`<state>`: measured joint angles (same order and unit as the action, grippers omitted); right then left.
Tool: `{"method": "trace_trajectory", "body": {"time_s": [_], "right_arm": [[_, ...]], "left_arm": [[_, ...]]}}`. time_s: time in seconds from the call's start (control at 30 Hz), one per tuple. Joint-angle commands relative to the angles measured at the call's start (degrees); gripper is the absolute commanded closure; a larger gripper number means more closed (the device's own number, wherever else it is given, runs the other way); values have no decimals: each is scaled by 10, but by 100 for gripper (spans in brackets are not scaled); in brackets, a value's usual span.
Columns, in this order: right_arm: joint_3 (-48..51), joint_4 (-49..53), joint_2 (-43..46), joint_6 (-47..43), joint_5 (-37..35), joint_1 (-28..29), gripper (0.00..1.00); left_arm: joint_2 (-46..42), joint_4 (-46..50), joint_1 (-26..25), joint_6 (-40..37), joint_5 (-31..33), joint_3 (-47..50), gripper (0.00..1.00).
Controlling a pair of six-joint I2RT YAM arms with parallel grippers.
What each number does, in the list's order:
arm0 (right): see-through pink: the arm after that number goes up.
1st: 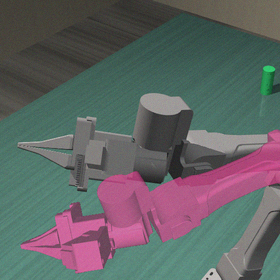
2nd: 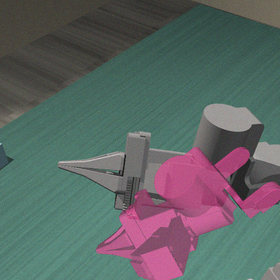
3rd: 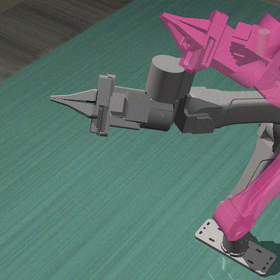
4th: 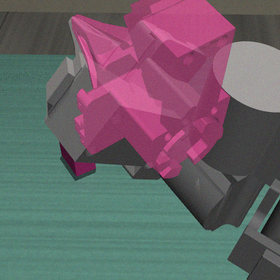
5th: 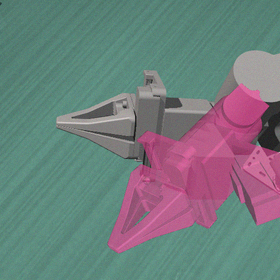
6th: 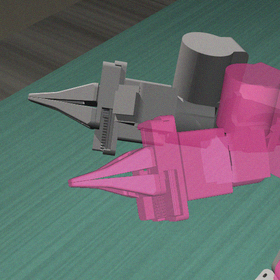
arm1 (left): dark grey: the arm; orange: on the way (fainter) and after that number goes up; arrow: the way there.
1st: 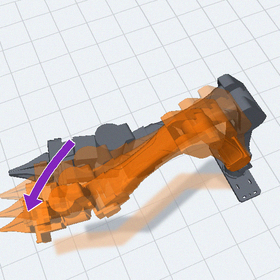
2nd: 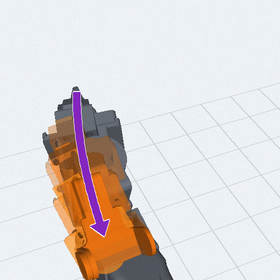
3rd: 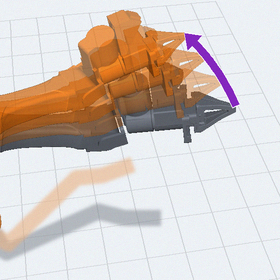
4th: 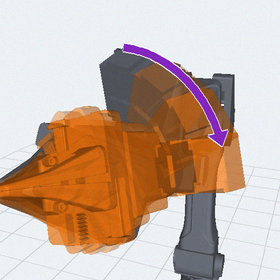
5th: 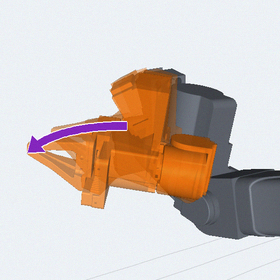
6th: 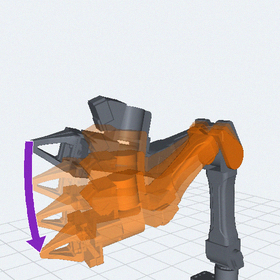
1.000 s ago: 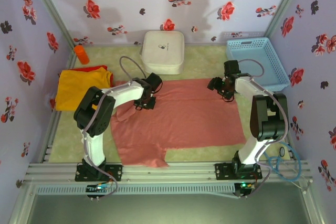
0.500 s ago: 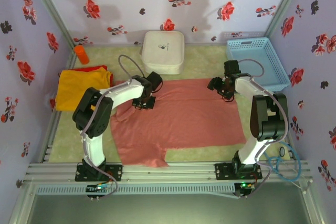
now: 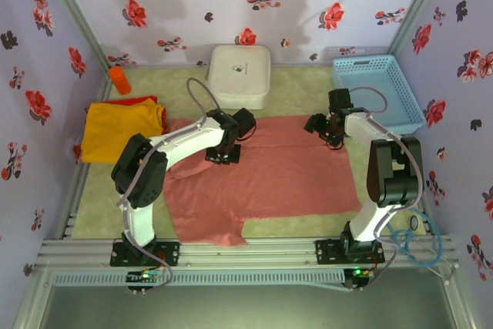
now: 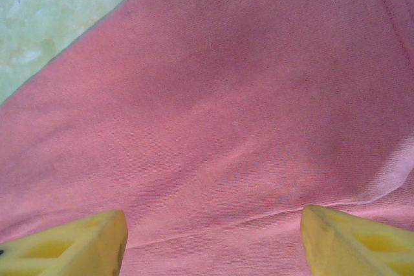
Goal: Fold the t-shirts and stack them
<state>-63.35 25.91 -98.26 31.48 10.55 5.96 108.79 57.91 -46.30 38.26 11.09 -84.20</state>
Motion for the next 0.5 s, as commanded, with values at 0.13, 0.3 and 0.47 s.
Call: {"method": "trace_trajectory", "body": {"time_s": [0.13,0.3,0.47], "right_arm": [[1,15,1,-8,0,1,29],[-3,15,-2,-7,4,1,29],[-19,34,-3,-17,-1,1,29]], "left_arm": [[26,62,-13,35,-12,-18,97],[42,73,-19,29,-12,-26,89],[40,83,-15,2,-14,-30,61]]}}
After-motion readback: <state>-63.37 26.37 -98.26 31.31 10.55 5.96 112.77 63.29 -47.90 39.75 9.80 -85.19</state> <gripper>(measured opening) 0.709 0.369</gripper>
